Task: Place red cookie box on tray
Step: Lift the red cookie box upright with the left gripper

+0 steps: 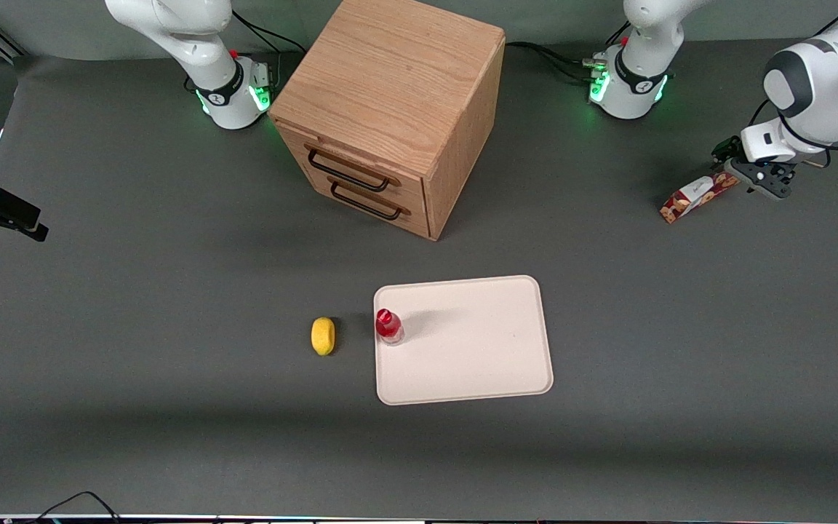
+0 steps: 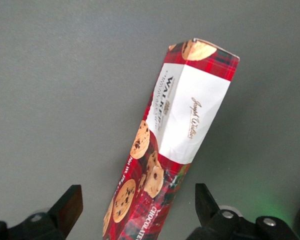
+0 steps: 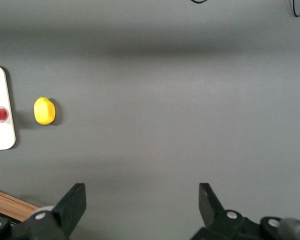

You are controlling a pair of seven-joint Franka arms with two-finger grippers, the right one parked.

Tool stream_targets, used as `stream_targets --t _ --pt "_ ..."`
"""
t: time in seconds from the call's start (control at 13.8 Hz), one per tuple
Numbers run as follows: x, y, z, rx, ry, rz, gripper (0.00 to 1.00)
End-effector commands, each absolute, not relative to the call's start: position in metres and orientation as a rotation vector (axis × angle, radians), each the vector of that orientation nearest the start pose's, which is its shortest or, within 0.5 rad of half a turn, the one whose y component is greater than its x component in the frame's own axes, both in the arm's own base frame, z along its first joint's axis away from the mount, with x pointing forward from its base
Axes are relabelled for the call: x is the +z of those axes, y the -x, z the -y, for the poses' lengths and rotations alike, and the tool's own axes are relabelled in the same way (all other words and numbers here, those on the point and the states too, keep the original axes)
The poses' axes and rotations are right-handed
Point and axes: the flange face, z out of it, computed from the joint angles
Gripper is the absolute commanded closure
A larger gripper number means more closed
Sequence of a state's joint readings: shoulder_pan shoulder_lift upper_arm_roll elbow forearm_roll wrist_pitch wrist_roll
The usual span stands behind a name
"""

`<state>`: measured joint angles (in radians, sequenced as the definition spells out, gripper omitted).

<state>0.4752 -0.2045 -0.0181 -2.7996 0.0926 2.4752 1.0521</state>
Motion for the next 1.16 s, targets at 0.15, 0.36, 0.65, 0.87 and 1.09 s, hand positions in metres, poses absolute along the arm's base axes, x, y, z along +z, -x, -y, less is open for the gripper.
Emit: stream_targets --t 0.15,0.36,0.65,0.87,1.09 --pt "0.237 -0.303 -0.148 0.156 2.963 -1.109 0.0" --pt "0.222 -0.297 -0.145 0.154 2.965 -1.122 0.0" --pt "0.204 -0.299 -0.144 0.127 2.958 -1.133 0.0" --pt "0.203 -0.302 -0.143 0.135 2.956 -1.147 0.3" --pt "0.203 -0.303 -0.145 0.14 2.961 -1.141 0.96"
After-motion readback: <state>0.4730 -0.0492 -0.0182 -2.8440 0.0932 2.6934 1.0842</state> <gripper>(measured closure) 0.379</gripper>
